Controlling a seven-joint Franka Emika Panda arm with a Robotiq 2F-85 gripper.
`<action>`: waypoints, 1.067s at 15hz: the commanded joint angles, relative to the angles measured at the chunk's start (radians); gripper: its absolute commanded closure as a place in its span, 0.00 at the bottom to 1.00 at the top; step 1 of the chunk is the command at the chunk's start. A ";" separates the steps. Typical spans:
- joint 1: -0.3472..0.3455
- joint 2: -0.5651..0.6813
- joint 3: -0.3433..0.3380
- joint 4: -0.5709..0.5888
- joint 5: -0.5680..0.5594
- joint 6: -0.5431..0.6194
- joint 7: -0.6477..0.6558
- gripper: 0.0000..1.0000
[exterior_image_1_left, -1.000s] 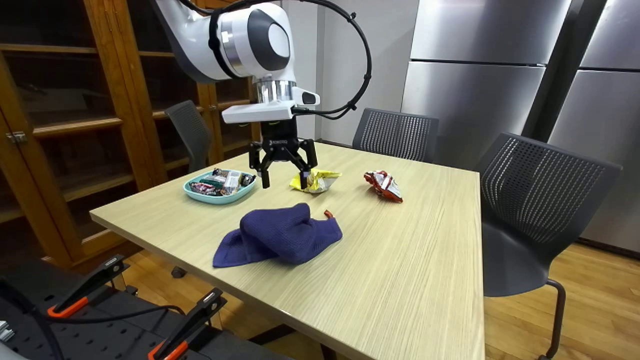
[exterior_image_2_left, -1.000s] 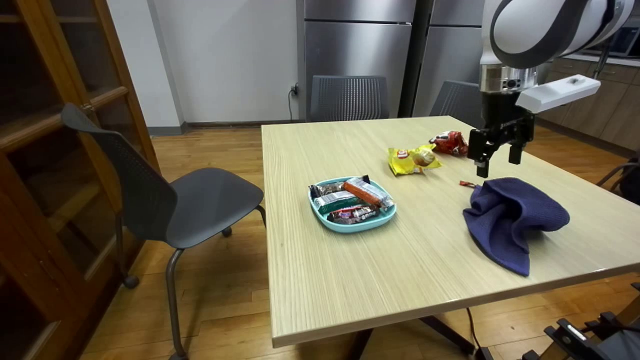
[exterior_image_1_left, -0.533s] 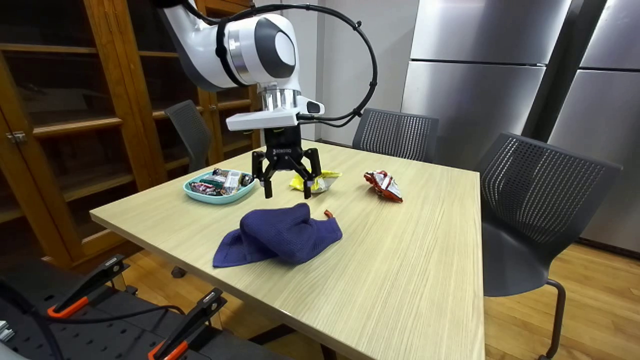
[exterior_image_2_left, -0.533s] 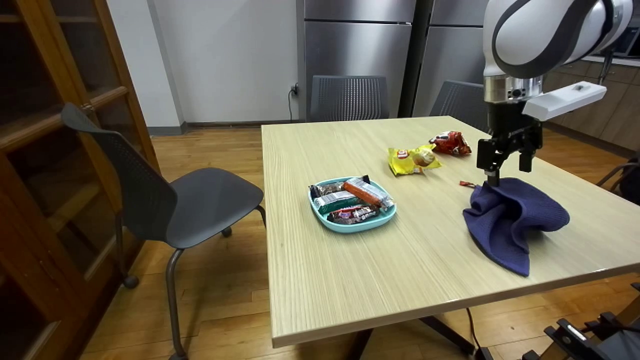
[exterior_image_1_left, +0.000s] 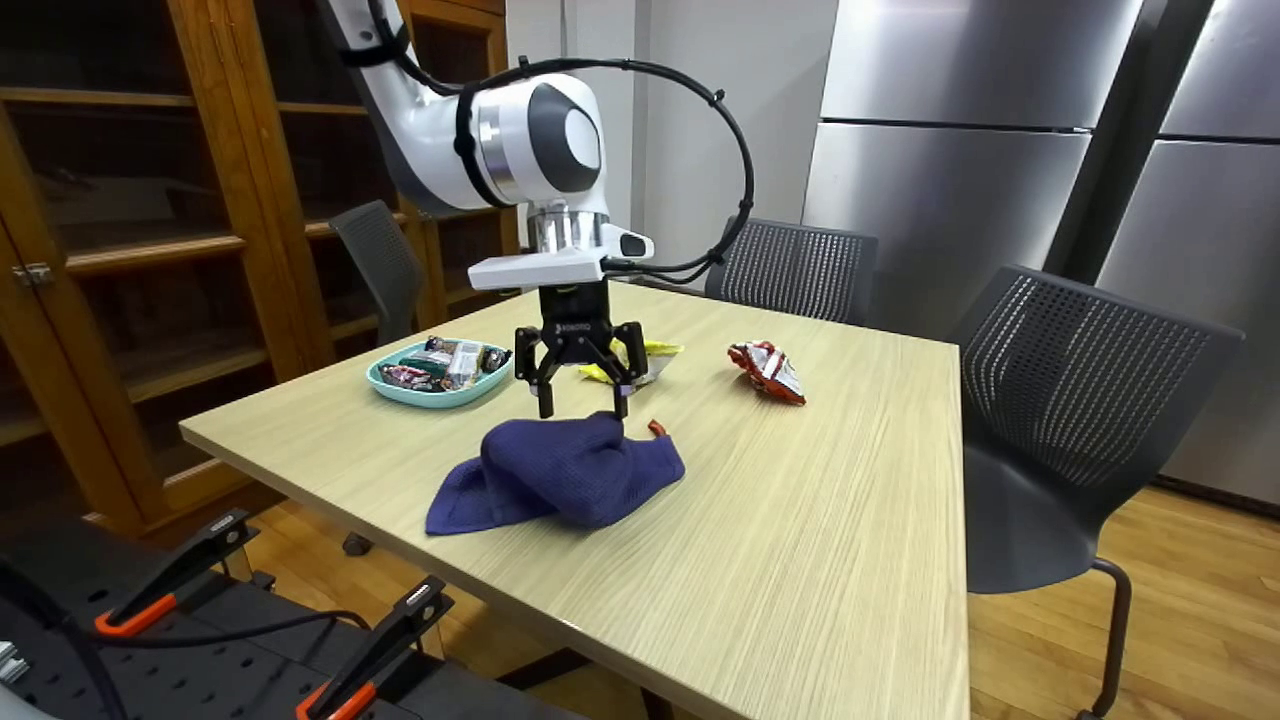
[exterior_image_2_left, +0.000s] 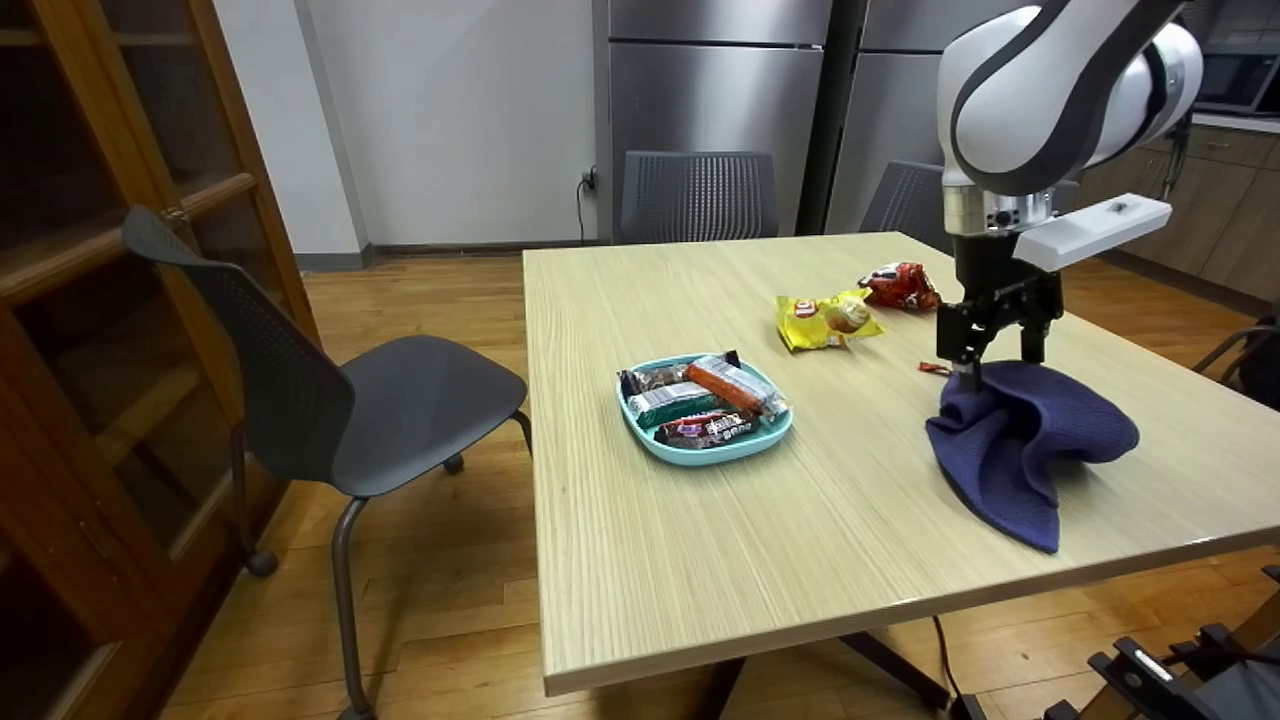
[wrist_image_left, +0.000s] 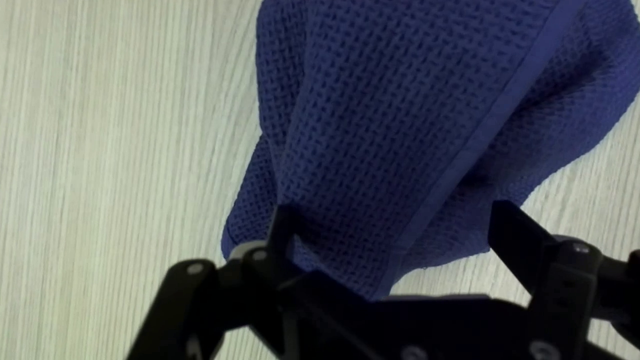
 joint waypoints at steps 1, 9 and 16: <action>0.011 0.035 -0.004 0.045 -0.029 -0.028 0.047 0.00; 0.013 0.045 -0.005 0.062 -0.029 -0.028 0.048 0.26; 0.014 0.048 -0.006 0.070 -0.030 -0.031 0.048 0.81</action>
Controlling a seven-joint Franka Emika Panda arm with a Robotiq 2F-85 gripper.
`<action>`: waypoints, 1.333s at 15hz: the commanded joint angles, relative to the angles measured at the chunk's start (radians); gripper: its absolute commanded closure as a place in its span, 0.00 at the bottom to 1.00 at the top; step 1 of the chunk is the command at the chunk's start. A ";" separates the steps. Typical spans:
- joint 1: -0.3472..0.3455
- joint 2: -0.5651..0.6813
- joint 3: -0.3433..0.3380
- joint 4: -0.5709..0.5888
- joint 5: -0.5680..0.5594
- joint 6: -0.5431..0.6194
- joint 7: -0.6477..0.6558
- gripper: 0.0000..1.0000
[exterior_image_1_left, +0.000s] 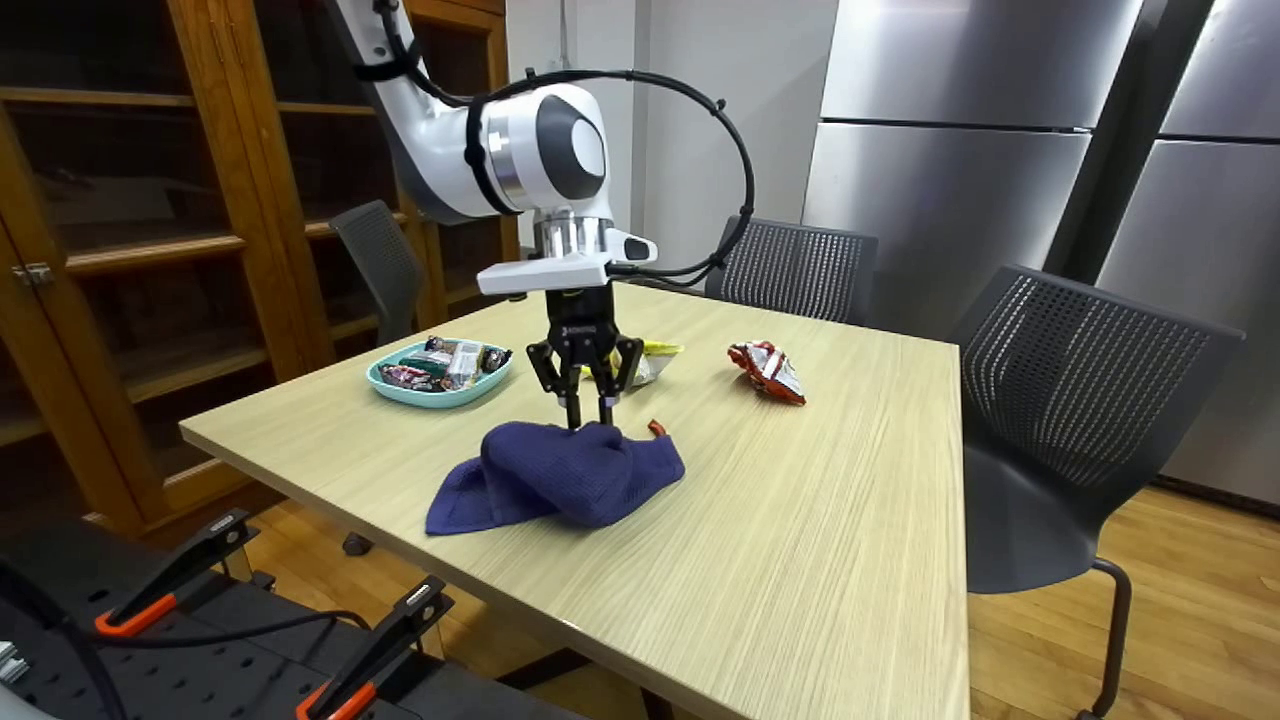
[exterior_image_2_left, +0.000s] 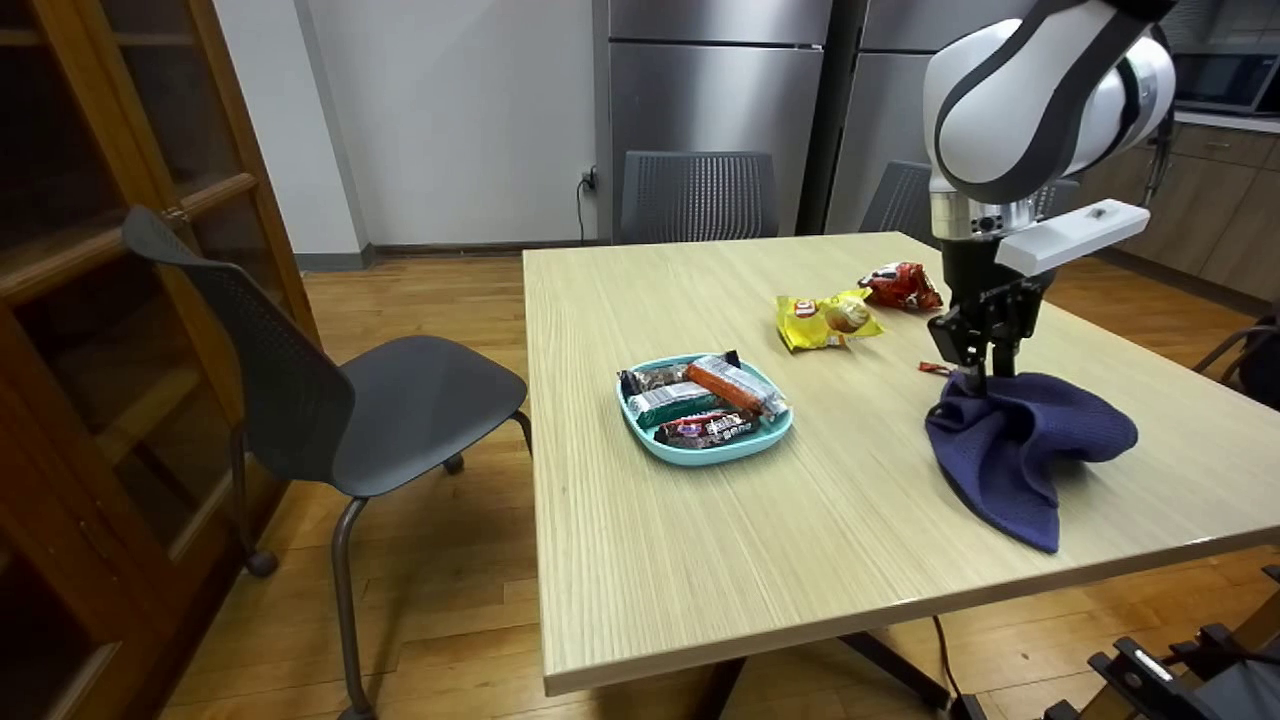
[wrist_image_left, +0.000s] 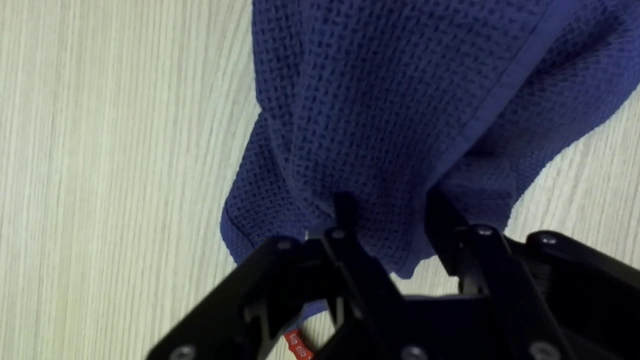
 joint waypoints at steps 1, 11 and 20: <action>0.010 0.006 -0.005 0.024 -0.029 -0.031 0.034 0.89; -0.008 -0.027 0.008 0.020 0.000 -0.033 0.000 1.00; -0.024 -0.187 0.060 -0.017 0.057 -0.002 -0.087 1.00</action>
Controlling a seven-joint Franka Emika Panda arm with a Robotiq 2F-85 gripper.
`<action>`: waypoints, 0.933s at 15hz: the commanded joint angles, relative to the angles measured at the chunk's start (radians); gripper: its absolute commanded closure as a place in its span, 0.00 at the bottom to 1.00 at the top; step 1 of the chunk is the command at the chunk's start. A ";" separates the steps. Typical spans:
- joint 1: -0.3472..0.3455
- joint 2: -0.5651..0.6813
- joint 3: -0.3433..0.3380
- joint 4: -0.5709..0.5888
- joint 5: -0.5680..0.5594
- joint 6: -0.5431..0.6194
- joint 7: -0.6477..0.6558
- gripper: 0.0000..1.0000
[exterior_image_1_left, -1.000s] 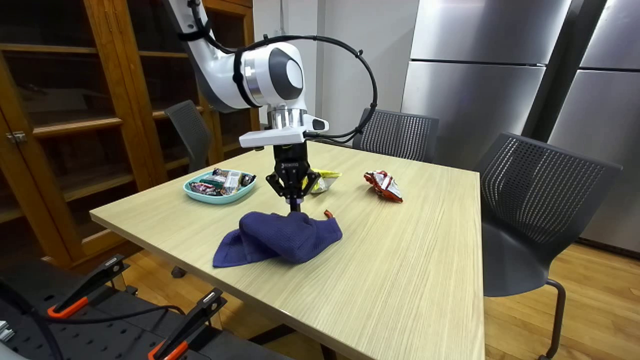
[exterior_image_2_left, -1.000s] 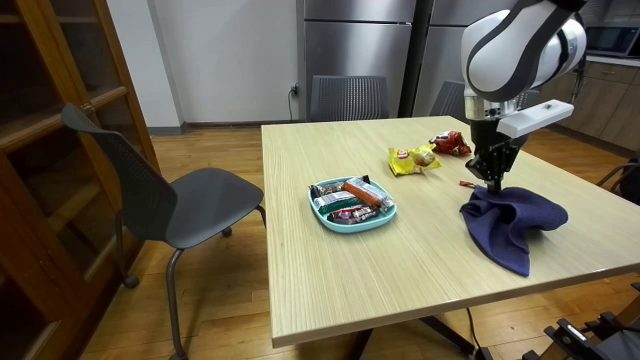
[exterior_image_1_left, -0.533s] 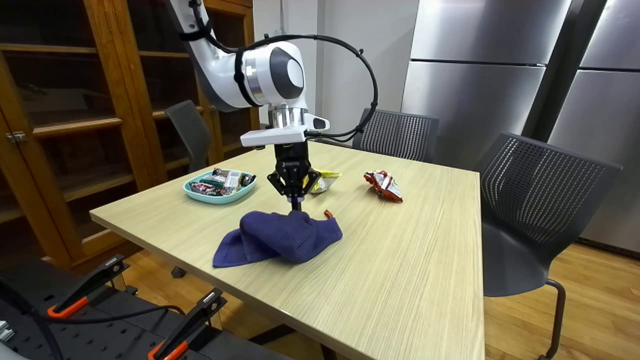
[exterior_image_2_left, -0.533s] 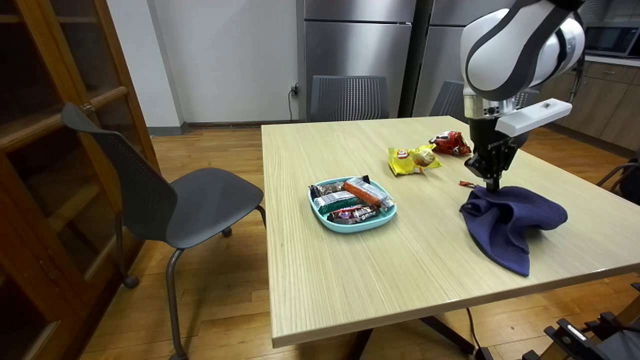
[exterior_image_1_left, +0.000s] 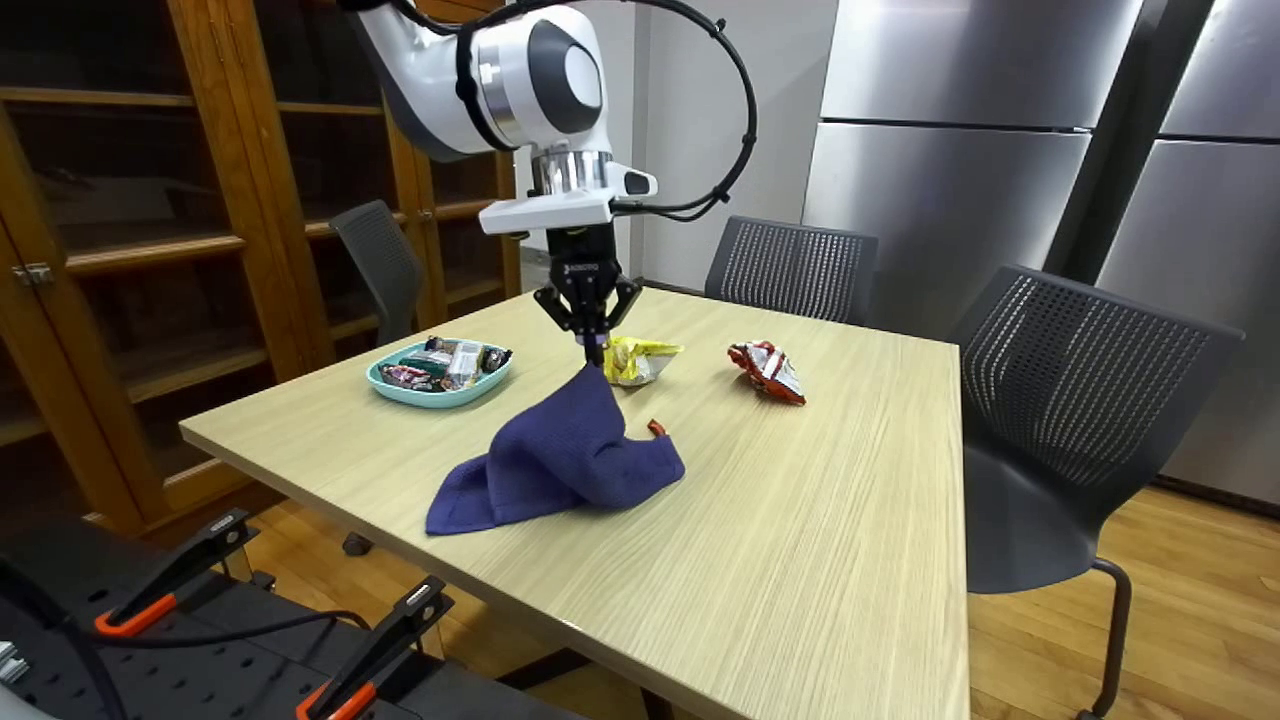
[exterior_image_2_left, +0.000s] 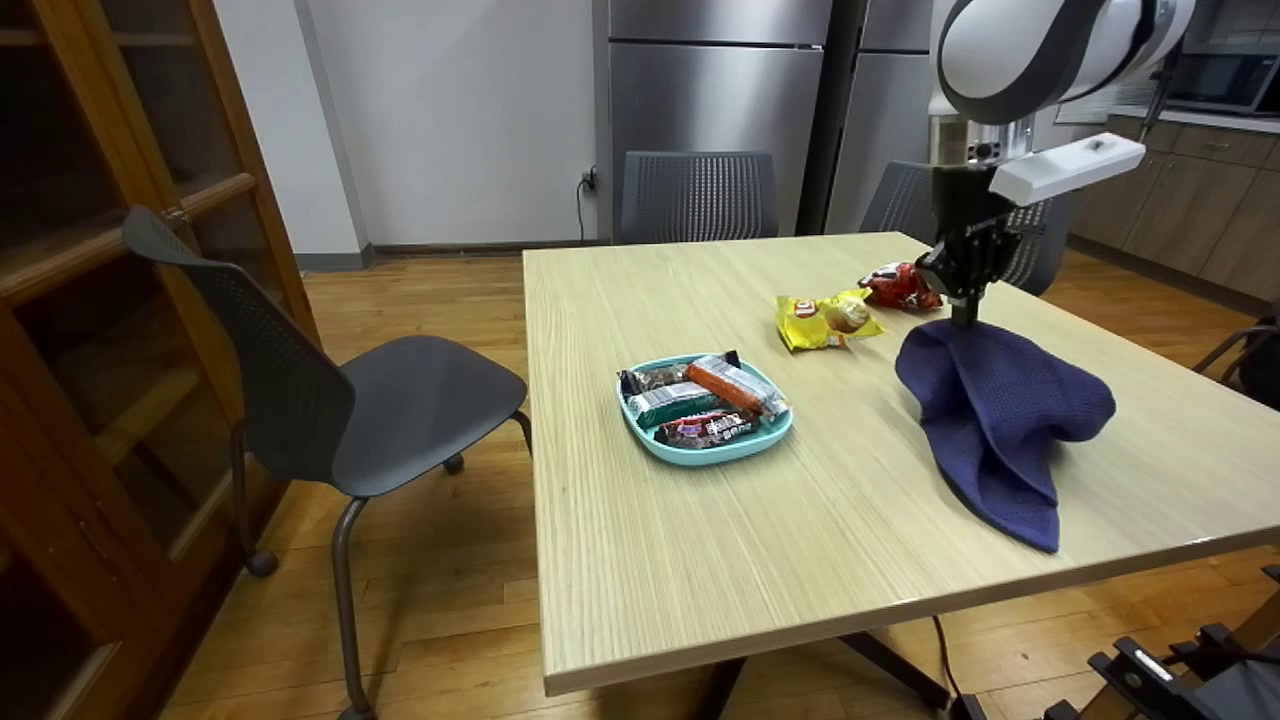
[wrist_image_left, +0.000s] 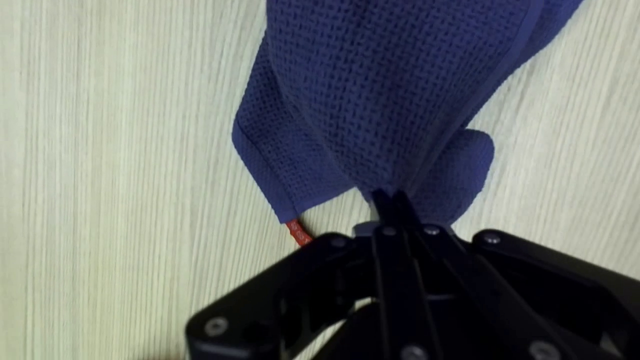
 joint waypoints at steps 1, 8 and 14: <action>-0.021 -0.085 0.041 -0.033 0.036 -0.003 -0.055 1.00; -0.022 -0.146 0.081 -0.047 0.092 0.004 -0.151 1.00; -0.020 -0.175 0.102 -0.042 0.146 0.011 -0.215 1.00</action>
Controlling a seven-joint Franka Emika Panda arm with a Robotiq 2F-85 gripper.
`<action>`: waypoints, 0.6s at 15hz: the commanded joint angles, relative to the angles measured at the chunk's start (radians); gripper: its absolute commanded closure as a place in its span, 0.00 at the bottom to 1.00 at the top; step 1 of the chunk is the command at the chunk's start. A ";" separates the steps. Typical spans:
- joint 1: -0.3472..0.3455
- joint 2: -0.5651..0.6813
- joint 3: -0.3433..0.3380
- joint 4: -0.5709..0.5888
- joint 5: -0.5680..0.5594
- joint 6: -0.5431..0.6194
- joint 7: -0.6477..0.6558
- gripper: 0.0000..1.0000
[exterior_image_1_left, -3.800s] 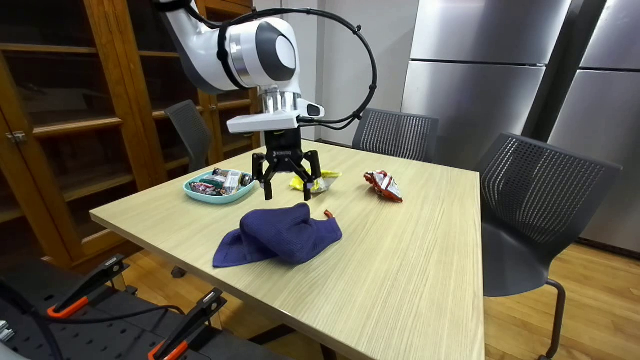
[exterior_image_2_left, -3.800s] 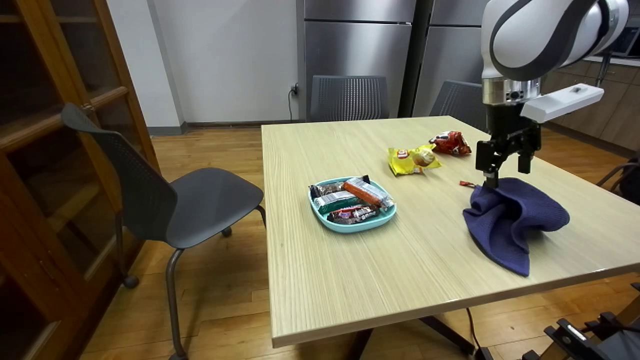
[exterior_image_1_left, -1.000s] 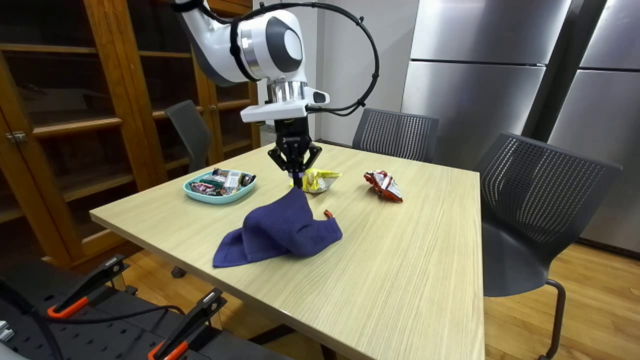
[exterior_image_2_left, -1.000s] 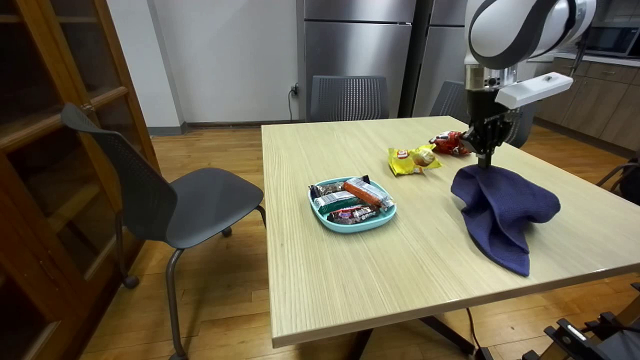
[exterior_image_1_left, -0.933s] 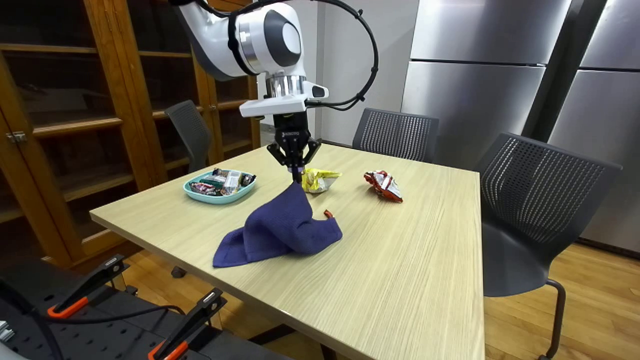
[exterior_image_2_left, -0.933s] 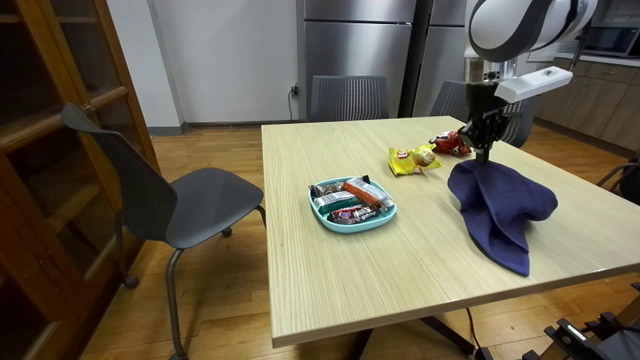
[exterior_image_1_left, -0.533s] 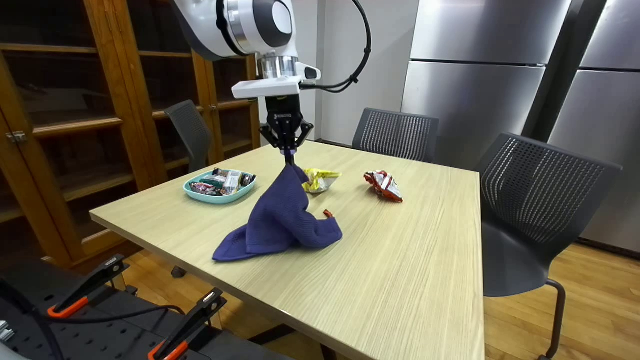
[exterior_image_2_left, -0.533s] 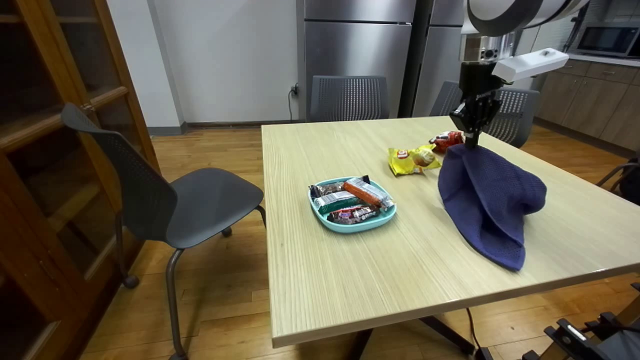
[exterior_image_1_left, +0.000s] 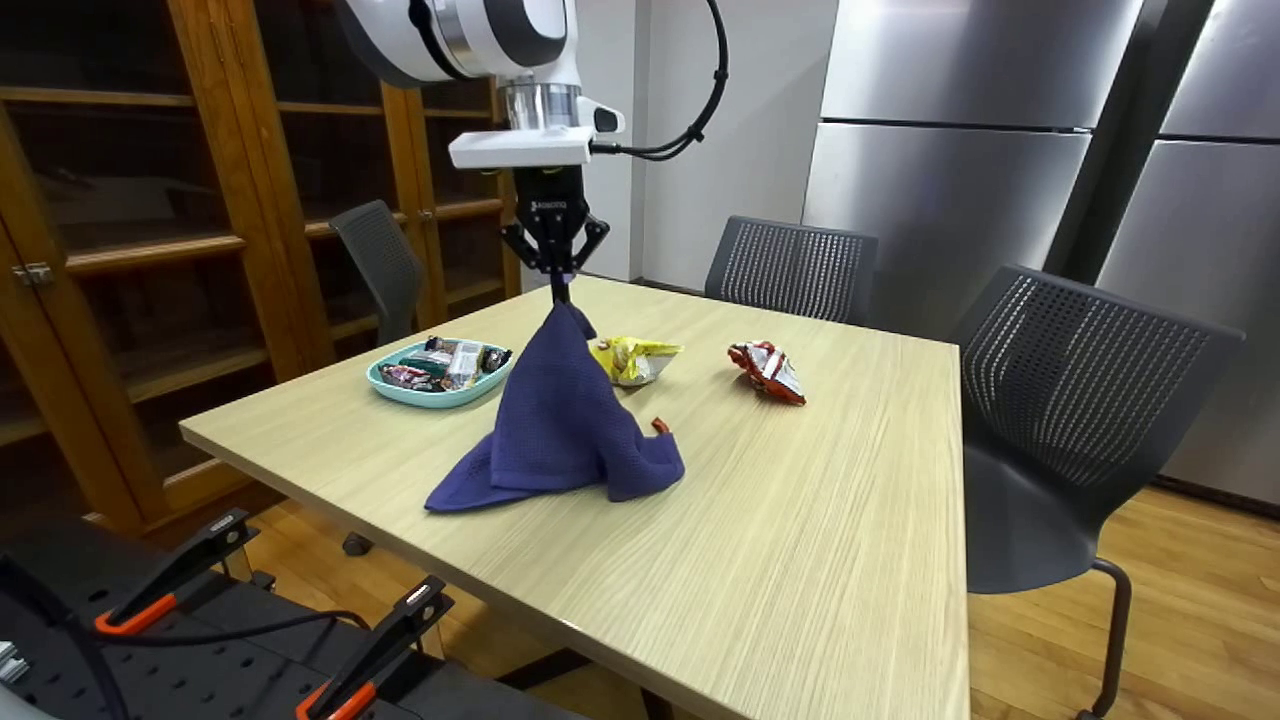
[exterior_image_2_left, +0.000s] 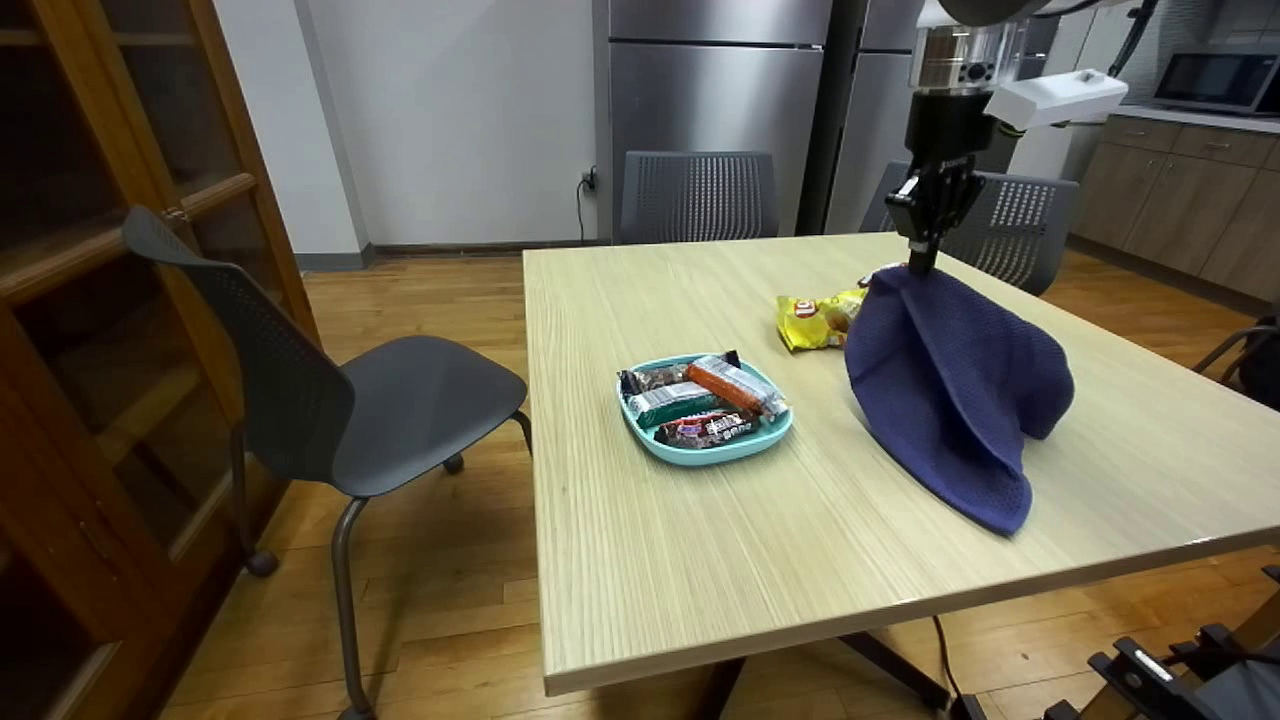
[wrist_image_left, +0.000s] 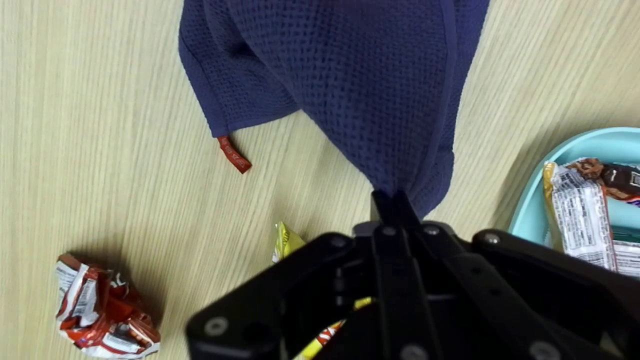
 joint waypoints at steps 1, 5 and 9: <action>-0.020 -0.046 0.029 -0.019 0.042 0.011 -0.054 1.00; -0.015 -0.035 0.033 0.000 0.078 0.026 -0.029 1.00; -0.014 -0.029 0.026 0.021 0.138 0.038 0.064 1.00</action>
